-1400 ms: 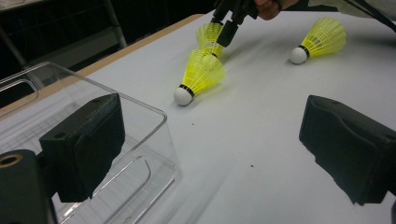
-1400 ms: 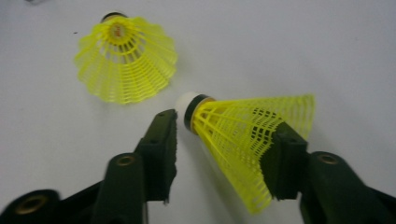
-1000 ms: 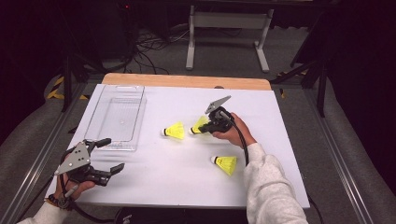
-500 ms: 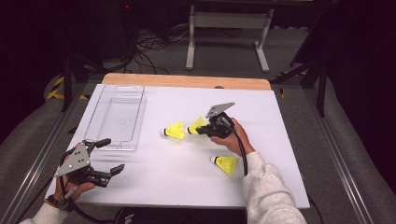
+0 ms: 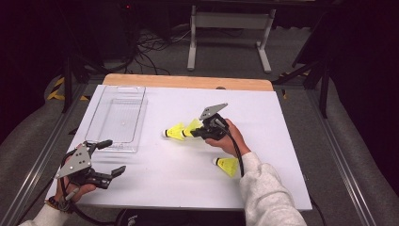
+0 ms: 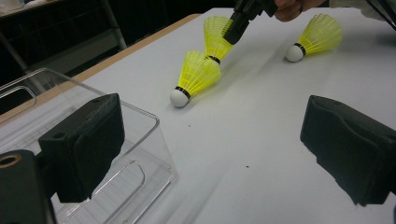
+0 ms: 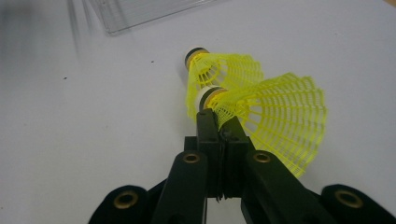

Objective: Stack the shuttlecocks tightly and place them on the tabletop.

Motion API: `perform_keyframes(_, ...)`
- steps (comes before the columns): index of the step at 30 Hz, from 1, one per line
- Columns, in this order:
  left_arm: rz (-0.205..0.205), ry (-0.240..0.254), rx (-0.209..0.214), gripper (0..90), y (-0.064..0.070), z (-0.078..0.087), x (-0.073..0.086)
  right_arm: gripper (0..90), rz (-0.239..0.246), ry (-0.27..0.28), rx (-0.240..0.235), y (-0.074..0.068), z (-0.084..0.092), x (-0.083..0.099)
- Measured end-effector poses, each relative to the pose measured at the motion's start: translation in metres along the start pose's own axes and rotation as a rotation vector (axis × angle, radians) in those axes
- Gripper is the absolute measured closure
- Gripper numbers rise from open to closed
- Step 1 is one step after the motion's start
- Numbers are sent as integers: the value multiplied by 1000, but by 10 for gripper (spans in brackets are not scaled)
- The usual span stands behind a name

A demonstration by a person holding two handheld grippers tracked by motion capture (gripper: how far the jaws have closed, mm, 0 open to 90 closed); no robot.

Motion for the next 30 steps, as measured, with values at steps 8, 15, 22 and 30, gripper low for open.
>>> perform_keyframes(8, -6, -2, 3, 73, 1, -1, 0, 890, 15, -26, 3, -1, -8, -4)
perform_keyframes(15, -8, -3, 3, 73, 1, -1, 0, 848, 25, -73, -7, -2, -20, -8)
perform_keyframes(22, -13, -7, 3, 73, 0, -1, 0, 771, 30, -143, -30, -3, -26, 0)
perform_keyframes(30, -18, -11, -1, 73, 1, -1, 0, 683, 16, -218, -46, -4, -27, 11)
Point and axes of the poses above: each handheld gripper's, and its own axes: z roughly backward along the jaws, x roughly out of its underside, y roughly to its right, the point moved 7 cm from there along -z, roughly forward along the jaws, and after that the axes turned 14 degrees about -y, right-handed, at the moved point
